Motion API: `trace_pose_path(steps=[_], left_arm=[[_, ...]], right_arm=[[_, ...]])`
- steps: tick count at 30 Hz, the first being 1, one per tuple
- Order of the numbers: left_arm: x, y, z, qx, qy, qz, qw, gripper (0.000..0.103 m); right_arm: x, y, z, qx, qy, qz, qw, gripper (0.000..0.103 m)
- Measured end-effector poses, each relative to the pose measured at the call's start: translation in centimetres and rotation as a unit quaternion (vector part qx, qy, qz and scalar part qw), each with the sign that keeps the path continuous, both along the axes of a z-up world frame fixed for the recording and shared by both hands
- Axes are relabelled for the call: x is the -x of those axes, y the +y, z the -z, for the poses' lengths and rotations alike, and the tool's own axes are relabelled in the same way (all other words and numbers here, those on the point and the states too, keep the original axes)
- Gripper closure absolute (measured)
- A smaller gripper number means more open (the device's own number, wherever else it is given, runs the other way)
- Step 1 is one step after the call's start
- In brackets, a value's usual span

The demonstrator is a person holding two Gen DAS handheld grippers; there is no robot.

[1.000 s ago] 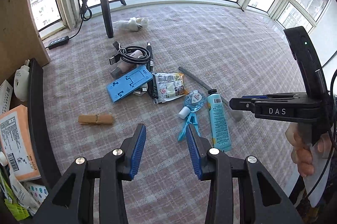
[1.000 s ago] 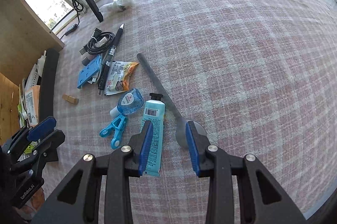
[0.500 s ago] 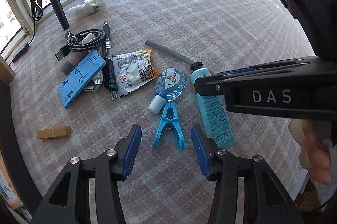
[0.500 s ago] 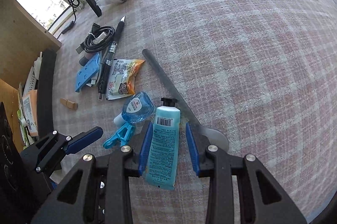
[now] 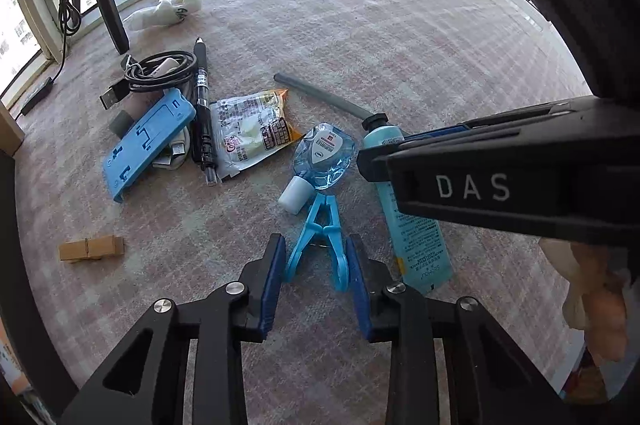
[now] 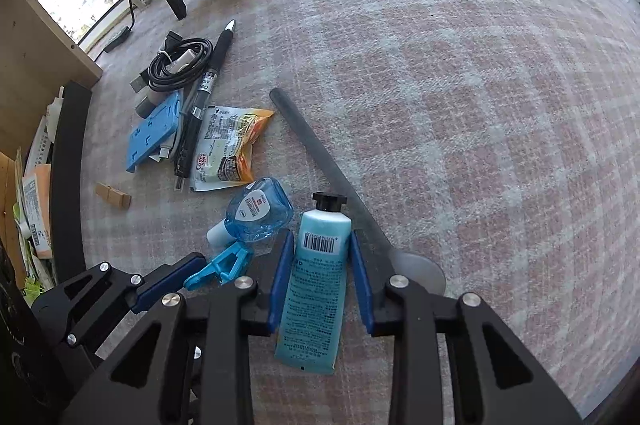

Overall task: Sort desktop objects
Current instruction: 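Grasp the blue clothespin with the left gripper while the right gripper grasps the teal tube, then carry the clothespin and tube into the black bin and open both grippers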

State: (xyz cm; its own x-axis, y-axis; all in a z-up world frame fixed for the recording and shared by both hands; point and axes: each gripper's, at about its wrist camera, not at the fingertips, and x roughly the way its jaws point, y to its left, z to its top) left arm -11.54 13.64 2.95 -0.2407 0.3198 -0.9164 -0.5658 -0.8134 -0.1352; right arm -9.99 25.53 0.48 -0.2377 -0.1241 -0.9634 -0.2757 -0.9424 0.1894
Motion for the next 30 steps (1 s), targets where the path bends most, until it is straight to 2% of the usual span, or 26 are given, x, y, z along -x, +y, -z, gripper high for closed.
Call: trace_pose_path(steps=[10,18,23,30], left_arm=[[-1.7,-1.2,-1.1,-0.006,0.003,-0.016,0.9999,0.075],[-3.4,-3.4,-3.4,0.002,0.032,-0.049,0.9983,0.075],[-4.2,-5.6,-4.8,0.003,0.051,-0.076,0.9958,0.075],[-3.8,-9.7,-6.7,0.0,0.074,-0.127,0.9891,0.075]], right_arm=[[-1.2,0.1,-1.2,0.01,0.014,0.007,1.0,0.076],[-1.6,0.6,-3.5,0.008,0.037,0.006,0.999,0.076],[-1.0,-0.1,-4.2,0.007,0.051,-0.011,0.999,0.076],[1.0,-3.5,-6.4,0.01,0.067,-0.052,0.996,0.076]])
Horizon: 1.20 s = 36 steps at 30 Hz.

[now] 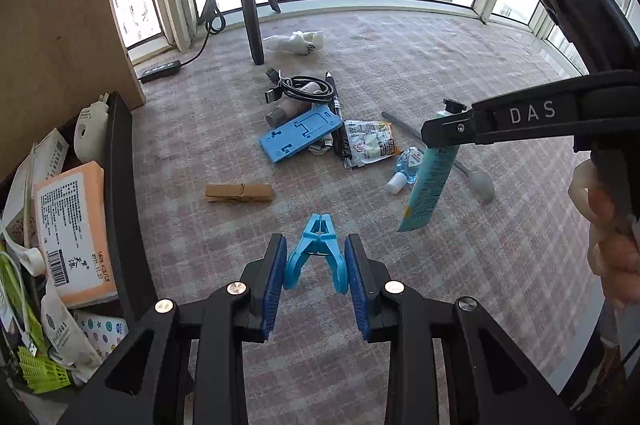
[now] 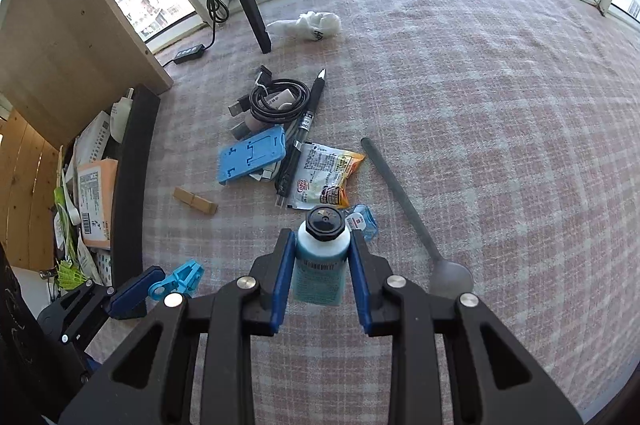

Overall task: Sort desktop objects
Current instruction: 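Carry the clothespin and tube into the black bin and open both grippers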

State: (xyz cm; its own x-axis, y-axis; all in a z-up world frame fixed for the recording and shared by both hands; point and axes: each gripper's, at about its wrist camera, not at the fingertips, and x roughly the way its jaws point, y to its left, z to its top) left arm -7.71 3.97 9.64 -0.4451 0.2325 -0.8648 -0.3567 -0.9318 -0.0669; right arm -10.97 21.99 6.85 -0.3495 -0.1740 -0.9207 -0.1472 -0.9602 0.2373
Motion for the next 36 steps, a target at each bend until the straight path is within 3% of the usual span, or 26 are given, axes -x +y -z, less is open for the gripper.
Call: trace_pose_path(steps=[10,22,33,35,36], left_arm=[[1.5,-9.1,-1.3,-0.009,0.023,-0.098,0.9949,0.075],[1.8,-21.7,-3.3,-0.007,0.052,-0.221,0.9739,0.075],[3.6,-26.8,-3.3,-0.01,0.063,-0.264,0.9623,0.074],[4.1,-27.4,-3.2,-0.008,0.061,-0.275,0.9596,0.073],[4.4,-27.7,-3.0,-0.01,0.054,-0.279,0.9586,0.067]], right_arm=[[3.0,-7.4,-3.9,-0.009,0.039,-0.073,0.997,0.077],[8.0,-19.3,-10.5,0.003,0.086,-0.179,0.98,0.077],[13.3,-27.9,-10.2,-0.007,0.093,-0.22,0.971,0.077],[14.1,-29.2,-9.6,-0.01,0.089,-0.233,0.968,0.076],[14.5,-29.7,-9.3,-0.01,0.085,-0.238,0.967,0.075]])
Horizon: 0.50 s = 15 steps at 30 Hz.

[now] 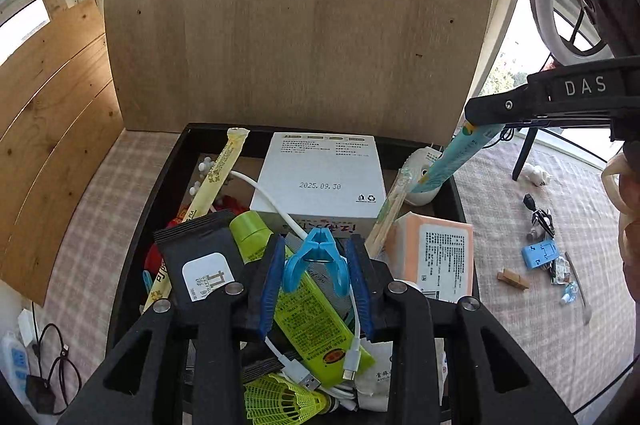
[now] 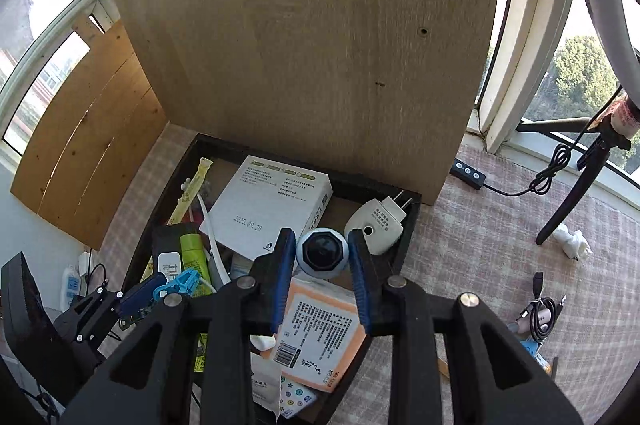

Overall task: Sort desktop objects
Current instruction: 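Carry the clothespin and tube into the black bin and open both grippers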

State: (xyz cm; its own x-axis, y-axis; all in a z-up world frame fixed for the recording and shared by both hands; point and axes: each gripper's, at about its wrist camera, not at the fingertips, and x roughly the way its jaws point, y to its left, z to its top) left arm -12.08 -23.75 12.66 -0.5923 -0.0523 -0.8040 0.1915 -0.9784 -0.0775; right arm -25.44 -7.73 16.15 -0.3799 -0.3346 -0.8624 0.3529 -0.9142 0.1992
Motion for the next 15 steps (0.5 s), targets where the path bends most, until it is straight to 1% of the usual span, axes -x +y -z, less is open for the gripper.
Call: trace_pose_path(steps=[1,4,7,11,15], left_arm=[[0.2,-0.2,0.1,-0.005,-0.003,-0.001,1.0,0.061],[0.3,-0.3,0.1,-0.001,0.004,-0.005,1.0,0.061],[0.4,0.0,0.1,-0.002,0.005,-0.001,1.0,0.061],[0.4,0.7,-0.3,0.0,0.005,0.003,1.0,0.061],[0.1,2.0,-0.8,0.001,0.008,0.013,0.9999,0.061]], right_arm=[[0.2,-0.5,0.2,-0.002,-0.003,-0.004,1.0,0.073],[0.3,-1.2,0.3,-0.01,0.005,-0.01,1.0,0.07],[0.1,-0.9,0.1,-0.014,0.012,-0.014,1.0,0.07],[-0.1,0.8,-0.2,-0.01,0.013,-0.004,1.0,0.07],[-0.7,3.7,-0.7,-0.005,0.014,0.014,1.0,0.07]])
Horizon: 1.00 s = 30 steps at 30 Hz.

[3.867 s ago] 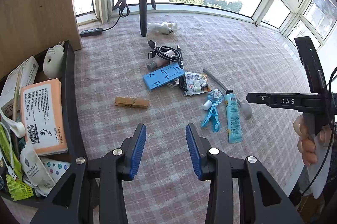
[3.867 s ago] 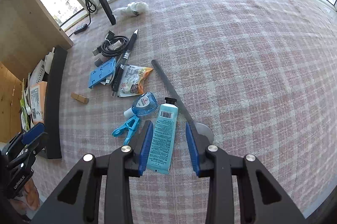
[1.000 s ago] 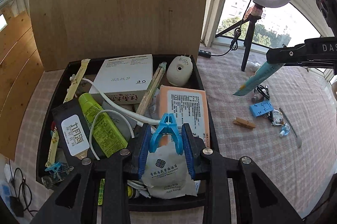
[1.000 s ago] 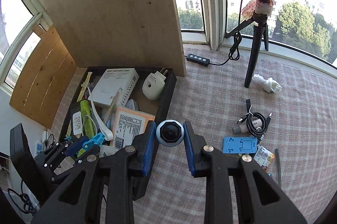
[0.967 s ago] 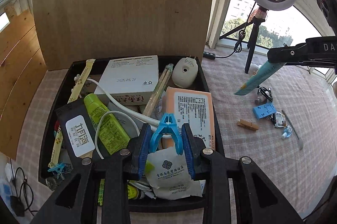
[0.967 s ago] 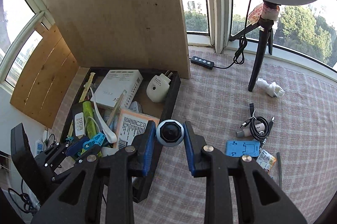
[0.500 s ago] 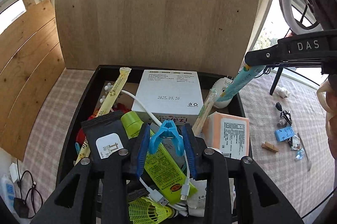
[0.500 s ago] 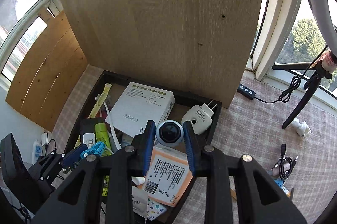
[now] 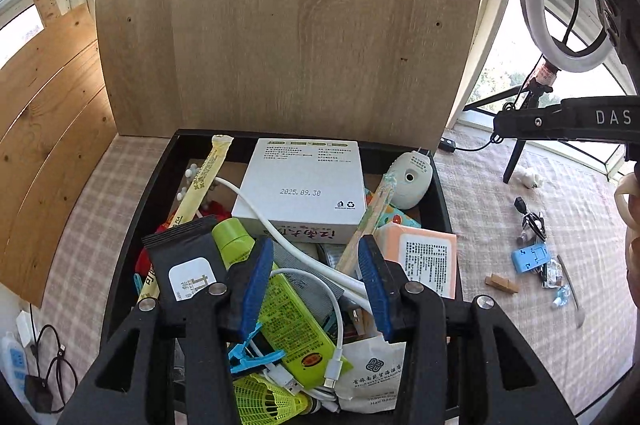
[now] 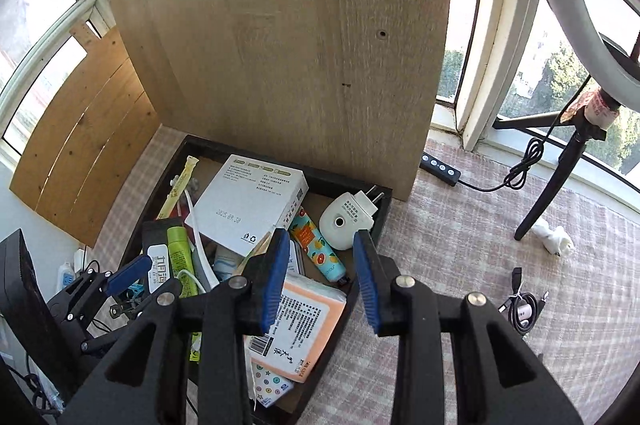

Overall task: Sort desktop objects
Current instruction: 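Carry the clothespin and tube into the black bin and open both grippers, then grasp the wooden clothespin with the left gripper while the right gripper grasps the gray spoon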

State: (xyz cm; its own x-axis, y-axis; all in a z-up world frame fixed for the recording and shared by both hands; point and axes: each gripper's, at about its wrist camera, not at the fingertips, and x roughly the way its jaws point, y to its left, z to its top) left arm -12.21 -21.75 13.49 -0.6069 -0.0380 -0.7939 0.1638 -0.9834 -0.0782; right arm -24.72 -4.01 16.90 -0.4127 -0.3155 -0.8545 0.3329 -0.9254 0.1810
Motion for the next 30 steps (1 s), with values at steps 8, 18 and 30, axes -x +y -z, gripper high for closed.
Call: trace_pose_path(steps=[8,18,30], left_arm=[[0.5,4.9,0.0,-0.007,-0.007,0.041,0.9991,0.061],[2.1,14.4,2.2,-0.011,-0.037,0.129,0.9909,0.061],[4.0,21.1,6.2,-0.027,-0.114,0.179,0.9769,0.061]], right_arm=[[-2.3,9.9,0.3,-0.008,-0.001,0.067,0.998,0.07],[-7.0,24.3,3.8,-0.022,-0.032,0.171,0.984,0.07],[-12.6,32.7,11.3,-0.05,-0.092,0.207,0.973,0.07]])
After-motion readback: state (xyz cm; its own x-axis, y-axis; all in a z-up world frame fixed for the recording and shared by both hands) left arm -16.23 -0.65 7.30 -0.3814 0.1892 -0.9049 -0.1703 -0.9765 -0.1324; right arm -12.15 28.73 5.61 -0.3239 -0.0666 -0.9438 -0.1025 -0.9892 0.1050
